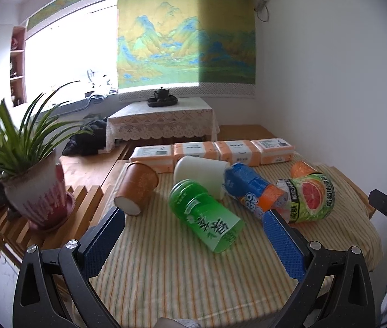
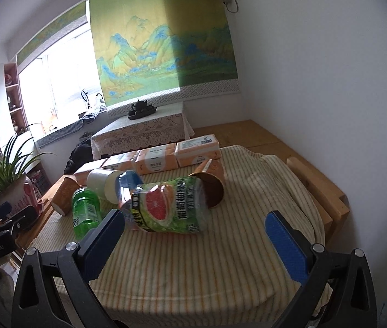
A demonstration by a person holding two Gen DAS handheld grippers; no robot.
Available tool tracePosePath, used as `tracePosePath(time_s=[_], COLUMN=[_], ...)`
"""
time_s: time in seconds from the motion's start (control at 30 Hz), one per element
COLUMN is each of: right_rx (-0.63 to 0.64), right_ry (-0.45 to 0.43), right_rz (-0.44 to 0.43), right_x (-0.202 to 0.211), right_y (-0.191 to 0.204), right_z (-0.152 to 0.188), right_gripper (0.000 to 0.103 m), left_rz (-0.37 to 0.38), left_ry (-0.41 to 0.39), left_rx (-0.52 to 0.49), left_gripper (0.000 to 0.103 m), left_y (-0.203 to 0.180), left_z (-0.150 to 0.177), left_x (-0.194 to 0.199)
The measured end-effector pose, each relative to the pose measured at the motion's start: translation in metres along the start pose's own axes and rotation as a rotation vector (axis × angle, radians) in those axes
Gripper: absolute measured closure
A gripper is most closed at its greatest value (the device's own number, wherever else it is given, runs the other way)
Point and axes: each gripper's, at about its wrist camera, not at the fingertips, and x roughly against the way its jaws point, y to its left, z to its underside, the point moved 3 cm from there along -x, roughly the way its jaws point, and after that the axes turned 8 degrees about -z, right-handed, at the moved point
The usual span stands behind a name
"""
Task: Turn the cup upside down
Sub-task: 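Reach the right gripper to the orange paper cup and close on it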
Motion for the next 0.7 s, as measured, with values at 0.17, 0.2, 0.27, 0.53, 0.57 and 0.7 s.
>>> tracePosePath(time_s=[0.17,0.2,0.27,0.53,0.57,0.7], right_rx=[-0.048,-0.055,-0.069,-0.207,-0.234,-0.318], right_ry=[0.054,0.061,0.081,0.251,0.281,0.385], right_rz=[-0.011,-0.008,-0.004,-0.087,-0.112,-0.188], right_x=[-0.021,-0.025,-0.037,-0.108,-0.119,-0.155], right_y=[-0.033,-0.039,-0.054,-0.107,-0.111,-0.121], right_z=[-0.017,-0.021,-0.031,-0.059,-0.061,-0.065], right_gripper=[0.001,0.001,0.001,0.001,0.001,0.001], left_rz=[0.017,0.019,0.024,0.005,-0.001,-0.026], left_ry=[-0.010,-0.008,-0.002,0.014,0.015,0.020], left_rx=[-0.015,-0.017,-0.022,-0.028,-0.026,-0.026], left_gripper=[0.001,0.001,0.001,0.001,0.001,0.001], left_y=[-0.013,-0.015,-0.020,-0.018,-0.015,-0.006], left_z=[-0.003,-0.002,0.001,0.011,0.012,0.013], left_x=[-0.002,-0.003,-0.004,-0.004,-0.004,-0.004])
